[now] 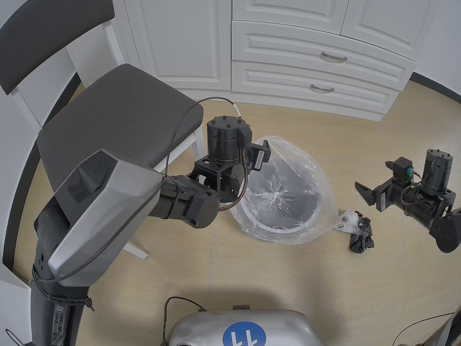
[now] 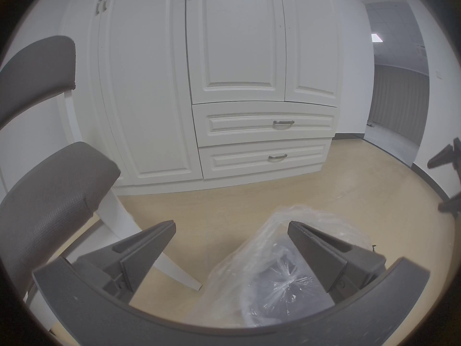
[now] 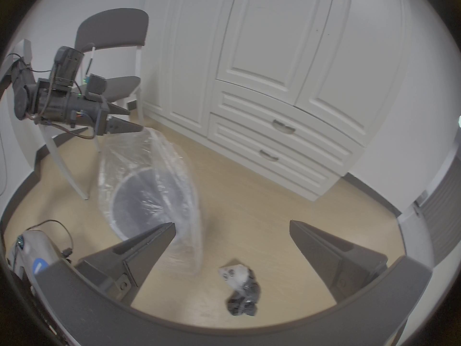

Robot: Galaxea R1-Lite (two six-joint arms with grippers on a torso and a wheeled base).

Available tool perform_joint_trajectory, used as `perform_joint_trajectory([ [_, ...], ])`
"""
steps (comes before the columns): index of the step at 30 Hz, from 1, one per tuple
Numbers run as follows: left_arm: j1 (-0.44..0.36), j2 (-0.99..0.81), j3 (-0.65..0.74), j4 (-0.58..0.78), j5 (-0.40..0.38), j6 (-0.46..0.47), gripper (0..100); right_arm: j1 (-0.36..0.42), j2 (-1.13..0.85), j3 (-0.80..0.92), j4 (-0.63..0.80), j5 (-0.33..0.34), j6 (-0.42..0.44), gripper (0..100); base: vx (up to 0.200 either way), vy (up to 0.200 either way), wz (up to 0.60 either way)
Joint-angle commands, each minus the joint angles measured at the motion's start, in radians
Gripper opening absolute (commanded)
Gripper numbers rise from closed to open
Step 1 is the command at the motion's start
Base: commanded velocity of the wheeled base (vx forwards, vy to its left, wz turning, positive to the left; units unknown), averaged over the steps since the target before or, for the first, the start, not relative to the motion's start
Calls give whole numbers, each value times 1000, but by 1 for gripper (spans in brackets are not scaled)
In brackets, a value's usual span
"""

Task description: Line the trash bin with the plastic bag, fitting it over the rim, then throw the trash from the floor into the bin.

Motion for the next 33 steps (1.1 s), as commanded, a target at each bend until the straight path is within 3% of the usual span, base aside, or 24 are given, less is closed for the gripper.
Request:
perform_joint_trajectory([
  [1,23,-26,83,-43,0,-10,100,106,93,9,-2,-13,16,100,0,0,0],
  [6,33,-14,80,-46,0,-10,100,182,189,7,-3,-33,9,100,0,0,0],
  [9,41,-13,82,-47,0,-13,100,214,273,-27,-23,-111,8,100,0,0,0],
  [11,46,-13,89,-53,0,-20,100,226,351,-65,-95,-163,11,100,0,0,0],
  [16,47,-23,172,-60,-7,-27,100,234,555,-208,-315,-223,14,100,0,0,0],
  [21,46,-33,234,-67,-57,-26,100,249,673,-364,-321,-295,42,100,0,0,0],
  [33,49,-5,261,-52,-58,-4,100,249,799,-752,-332,-438,190,100,0,0,0],
])
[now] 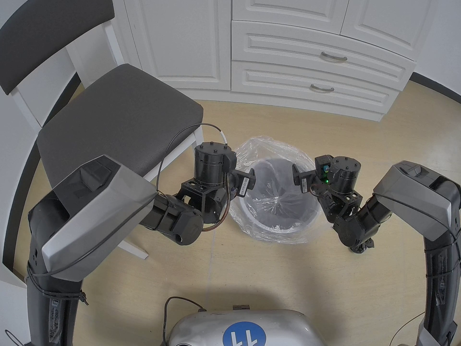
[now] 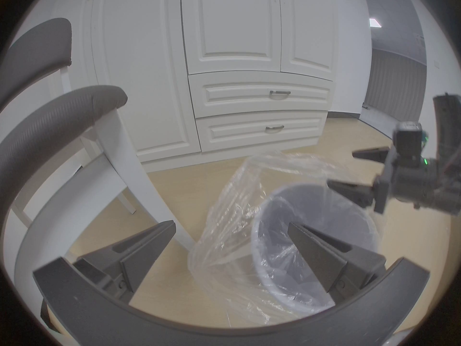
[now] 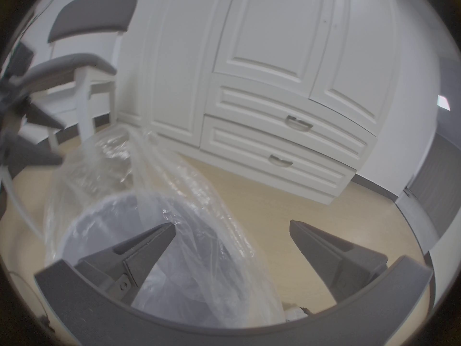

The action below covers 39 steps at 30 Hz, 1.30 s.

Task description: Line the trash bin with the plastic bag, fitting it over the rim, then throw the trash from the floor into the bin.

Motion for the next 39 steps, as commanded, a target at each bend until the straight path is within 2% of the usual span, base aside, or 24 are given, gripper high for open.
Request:
perform_joint_trajectory([
  [1,5,30,19,16,-4,21,100,5,116,-198,-11,-69,71,100,0,0,0],
  [4,17,58,0,17,-4,32,100,5,145,-257,-11,-90,77,100,0,0,0],
  [7,40,114,-72,19,-1,37,100,3,188,-335,-23,-95,80,100,0,0,0],
  [9,74,177,-176,28,7,35,100,-7,219,-386,-31,-99,79,100,0,0,0],
  [14,114,239,-280,37,7,23,100,-39,234,-438,-22,-99,77,100,0,0,0],
  [19,120,253,-316,42,7,0,100,-76,259,-511,-16,-95,77,100,0,0,0],
  [24,120,289,-378,45,7,0,100,-135,314,-631,60,-90,86,100,0,0,0],
  [28,120,311,-409,48,10,3,100,-138,348,-679,78,-88,90,100,0,0,0],
  [34,124,381,-549,98,52,6,100,-138,388,-725,125,-85,136,100,0,0,0],
  [39,127,398,-551,125,53,8,100,-139,389,-726,176,-72,177,100,0,0,0],
])
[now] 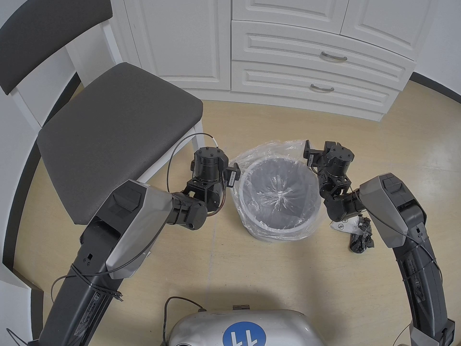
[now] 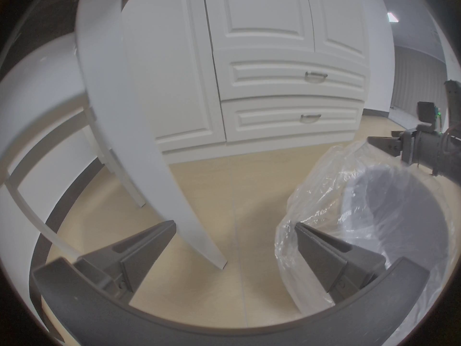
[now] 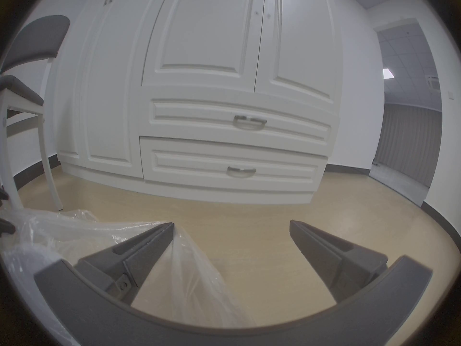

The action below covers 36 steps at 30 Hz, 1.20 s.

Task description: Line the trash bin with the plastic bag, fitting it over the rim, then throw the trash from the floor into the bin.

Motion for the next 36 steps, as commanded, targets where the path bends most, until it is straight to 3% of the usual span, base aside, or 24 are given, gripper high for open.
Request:
perform_joint_trajectory([
  [1,2,42,-20,10,2,0,100,-5,18,-7,27,8,19,100,0,0,0],
  [14,-6,34,-20,7,2,-4,100,-10,-26,22,33,15,44,100,0,0,0],
  [17,-10,19,-20,7,2,-4,100,-7,-88,97,27,15,55,100,0,0,0],
  [21,-35,-27,-8,4,23,-3,100,0,-315,394,46,23,58,100,0,0,0],
  [26,-64,-102,114,-5,54,0,100,-8,-572,660,105,121,61,100,0,0,0],
  [31,-64,-144,199,-4,54,0,100,-74,-658,744,205,133,22,100,0,0,0],
  [33,-59,-154,228,4,54,2,100,-106,-675,769,271,159,-30,100,0,0,0],
  [36,-55,-156,242,10,54,2,100,-126,-667,773,309,192,-41,100,0,0,0],
])
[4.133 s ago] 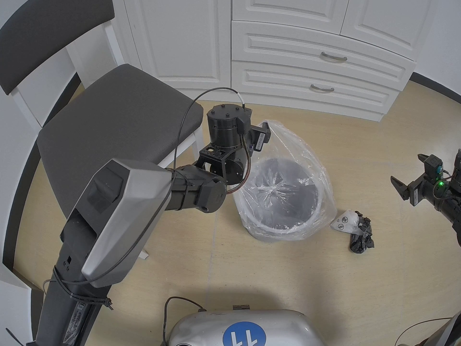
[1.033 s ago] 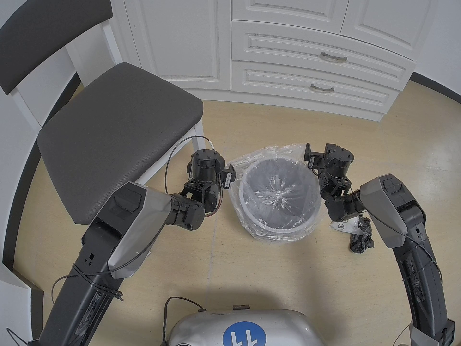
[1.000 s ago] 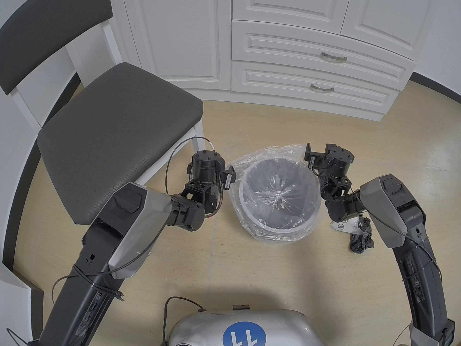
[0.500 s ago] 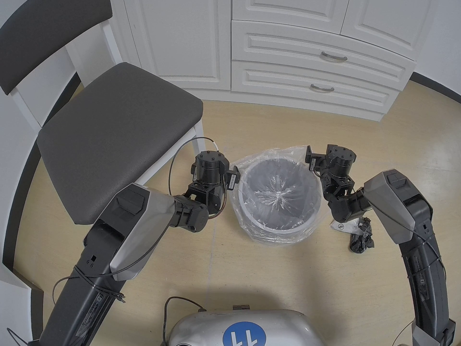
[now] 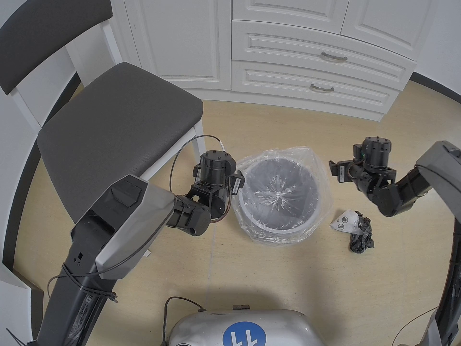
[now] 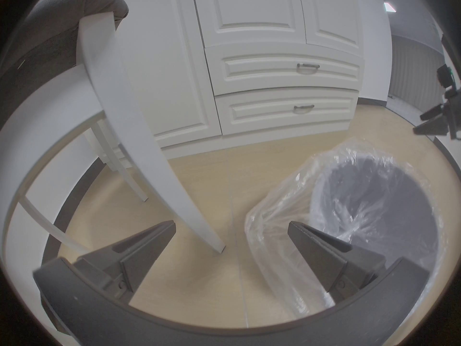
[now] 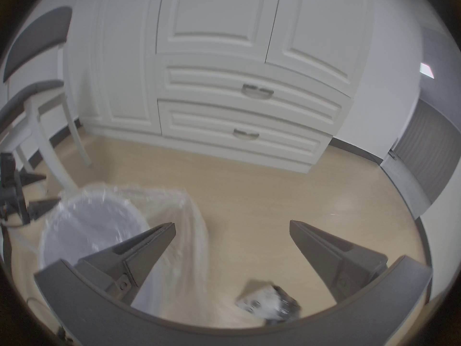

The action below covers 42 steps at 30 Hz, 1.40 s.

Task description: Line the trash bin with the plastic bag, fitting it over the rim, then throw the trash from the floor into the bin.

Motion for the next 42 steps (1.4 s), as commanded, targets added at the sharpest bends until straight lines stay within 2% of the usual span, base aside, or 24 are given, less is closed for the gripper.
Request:
perform_joint_trajectory([
  [1,4,-64,81,8,6,0,100,-68,-112,63,78,58,-36,100,0,0,0],
  [6,23,-64,85,8,6,-2,100,-74,-32,22,127,63,-39,100,0,0,0],
  [13,32,-80,93,-4,6,-16,100,-61,83,-23,133,94,-38,100,0,0,0],
  [19,28,-96,133,-4,6,-28,100,-48,174,-70,147,94,-38,100,0,0,0],
  [29,24,-24,121,-4,-7,-59,100,-45,211,-92,167,92,-39,100,0,0,0],
  [36,29,64,32,14,-6,-56,100,-45,240,-104,167,92,-44,100,0,0,0],
  [42,31,154,-96,114,-6,-59,100,-45,287,-124,168,92,-47,100,0,0,0],
])
